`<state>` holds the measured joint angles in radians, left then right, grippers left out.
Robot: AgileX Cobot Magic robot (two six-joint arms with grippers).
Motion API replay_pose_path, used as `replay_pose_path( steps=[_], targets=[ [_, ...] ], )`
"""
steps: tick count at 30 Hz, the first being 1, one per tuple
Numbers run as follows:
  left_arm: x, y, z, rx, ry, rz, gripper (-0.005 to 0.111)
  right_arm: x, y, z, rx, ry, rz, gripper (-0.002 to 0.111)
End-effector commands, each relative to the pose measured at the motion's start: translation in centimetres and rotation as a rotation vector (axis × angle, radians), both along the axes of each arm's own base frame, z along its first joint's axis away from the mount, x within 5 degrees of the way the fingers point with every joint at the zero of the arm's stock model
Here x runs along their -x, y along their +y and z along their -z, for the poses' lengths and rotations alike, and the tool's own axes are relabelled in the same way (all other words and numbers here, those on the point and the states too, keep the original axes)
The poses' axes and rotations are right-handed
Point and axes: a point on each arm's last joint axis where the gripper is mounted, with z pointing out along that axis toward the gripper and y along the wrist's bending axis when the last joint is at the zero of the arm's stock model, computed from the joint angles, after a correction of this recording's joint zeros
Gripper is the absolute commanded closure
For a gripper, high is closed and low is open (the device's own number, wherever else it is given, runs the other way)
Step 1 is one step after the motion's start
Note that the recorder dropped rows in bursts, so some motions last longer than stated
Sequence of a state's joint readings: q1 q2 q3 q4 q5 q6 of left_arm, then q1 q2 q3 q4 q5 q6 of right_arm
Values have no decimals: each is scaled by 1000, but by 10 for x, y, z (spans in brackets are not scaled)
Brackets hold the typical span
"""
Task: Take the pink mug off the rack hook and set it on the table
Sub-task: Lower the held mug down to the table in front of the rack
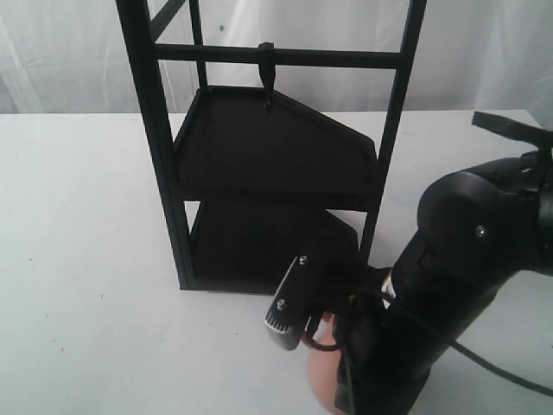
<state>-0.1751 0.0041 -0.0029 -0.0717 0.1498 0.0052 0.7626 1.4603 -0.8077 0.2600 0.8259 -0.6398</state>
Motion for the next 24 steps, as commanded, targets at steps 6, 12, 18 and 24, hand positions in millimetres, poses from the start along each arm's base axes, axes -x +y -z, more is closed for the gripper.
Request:
replay_pose_path(
  steps=[6, 12, 18, 24],
  targets=[
    [0, 0, 1, 1, 0, -1, 107, -4, 26, -5, 10, -93, -124, 108],
    [0, 0, 1, 1, 0, -1, 107, -7, 44, 9, 86, -34, -188, 108],
    [0, 0, 1, 1, 0, -1, 107, -8, 58, 8, 73, -45, -209, 108],
    [0, 0, 1, 1, 0, -1, 107, -11, 61, 4, 60, -69, -213, 108]
  ],
)
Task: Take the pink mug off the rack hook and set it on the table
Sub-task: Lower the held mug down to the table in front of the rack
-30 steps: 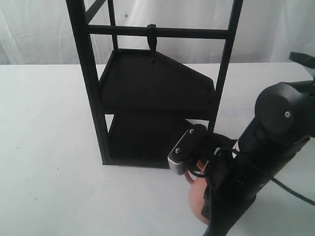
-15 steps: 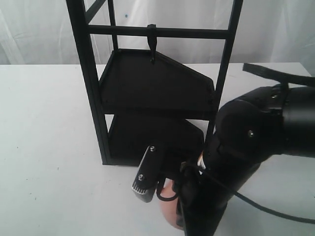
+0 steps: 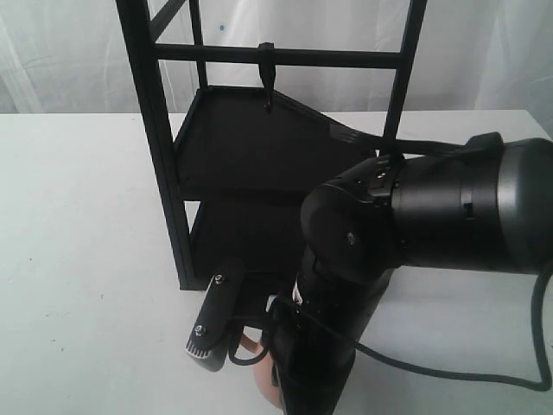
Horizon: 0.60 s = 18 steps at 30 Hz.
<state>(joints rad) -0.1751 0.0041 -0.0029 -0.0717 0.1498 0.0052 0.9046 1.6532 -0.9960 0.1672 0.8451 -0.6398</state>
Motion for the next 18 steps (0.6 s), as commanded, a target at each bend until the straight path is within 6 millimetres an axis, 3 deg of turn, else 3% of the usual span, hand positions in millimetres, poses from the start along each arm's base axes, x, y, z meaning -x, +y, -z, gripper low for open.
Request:
replay_pose_path(
  steps=[1, 18],
  targets=[
    [0, 0, 1, 1, 0, -1, 107, -3, 3, -5, -13, -29, -19, 108],
    [0, 0, 1, 1, 0, -1, 107, 5, 16, 0, -6, -99, -71, 108]
  ],
)
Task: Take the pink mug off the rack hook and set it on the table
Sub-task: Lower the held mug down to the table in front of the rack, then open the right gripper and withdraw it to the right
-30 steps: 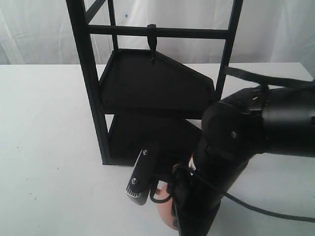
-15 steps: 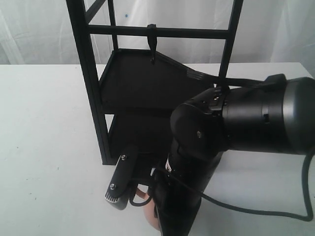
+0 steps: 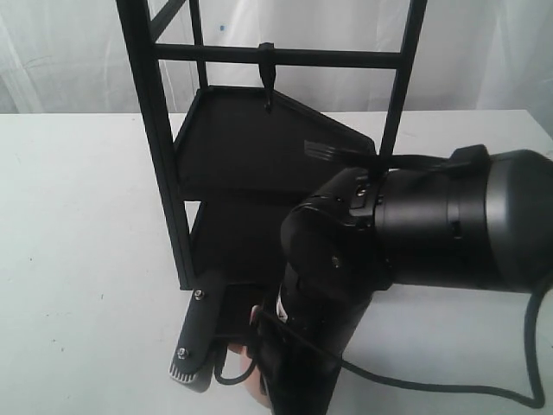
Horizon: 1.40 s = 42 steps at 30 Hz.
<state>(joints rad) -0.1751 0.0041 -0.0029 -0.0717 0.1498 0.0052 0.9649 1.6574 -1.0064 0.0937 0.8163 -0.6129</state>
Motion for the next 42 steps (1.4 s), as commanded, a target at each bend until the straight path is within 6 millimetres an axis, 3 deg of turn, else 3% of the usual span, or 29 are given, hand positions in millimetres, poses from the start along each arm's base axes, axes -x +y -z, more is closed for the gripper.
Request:
replay_pose_path(
  steps=[1, 14, 22, 34, 37, 42],
  targets=[
    [0, 0, 1, 1, 0, -1, 107, -4, 5, 2, -16, -31, -1, 108],
    [0, 0, 1, 1, 0, -1, 107, -5, 7, 6, -11, -31, -1, 108],
    [0, 0, 1, 1, 0, -1, 107, -7, 10, 23, 25, -4, 1, 108],
    [0, 0, 1, 1, 0, -1, 107, -8, 11, 19, 13, -8, 3, 108],
    [0, 0, 1, 1, 0, -1, 107, -8, 11, 19, 11, -9, 3, 100],
    [0, 0, 1, 1, 0, -1, 107, -8, 11, 19, 10, -10, 5, 76]
  ],
)
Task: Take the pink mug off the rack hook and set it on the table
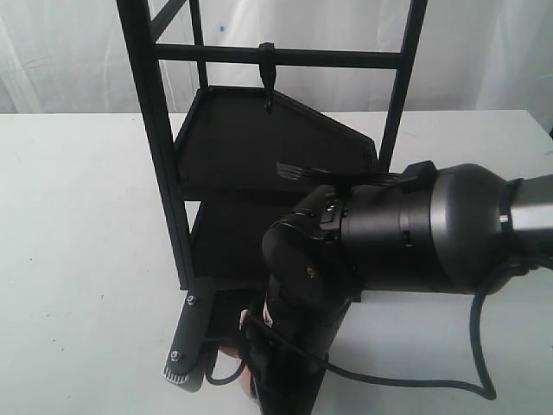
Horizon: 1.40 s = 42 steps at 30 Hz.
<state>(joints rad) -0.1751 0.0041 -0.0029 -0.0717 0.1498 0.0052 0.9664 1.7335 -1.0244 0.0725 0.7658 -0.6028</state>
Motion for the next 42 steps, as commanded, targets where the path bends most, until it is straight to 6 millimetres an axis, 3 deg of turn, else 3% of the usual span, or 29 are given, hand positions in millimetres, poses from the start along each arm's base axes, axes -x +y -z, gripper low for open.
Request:
replay_pose_path(
  steps=[1, 5, 11, 19, 25, 28, 31, 36, 42],
  targets=[
    [0, 0, 1, 1, 0, -1, 107, 0, 1, 0, -7, 0, 5, 72],
    [0, 0, 1, 1, 0, -1, 107, 0, 1, 0, -7, 0, 5, 63],
    [0, 0, 1, 1, 0, -1, 107, 2, 0, -10, -29, -14, 5, 63],
    [0, 0, 1, 1, 0, -1, 107, 18, -23, -72, -143, -78, 7, 63],
    [0, 0, 1, 1, 0, -1, 107, 40, -54, -130, -299, -168, 38, 66],
    [0, 0, 1, 1, 0, -1, 107, 53, -74, -151, -429, -231, 84, 88],
    [0, 0, 1, 1, 0, -1, 107, 65, -93, -159, -582, -262, 192, 108],
    [0, 0, 1, 1, 0, -1, 107, 82, -126, -155, -802, -300, 375, 108],
    [0, 0, 1, 1, 0, -1, 107, 104, -170, -155, -928, -398, 444, 108]
  ],
)
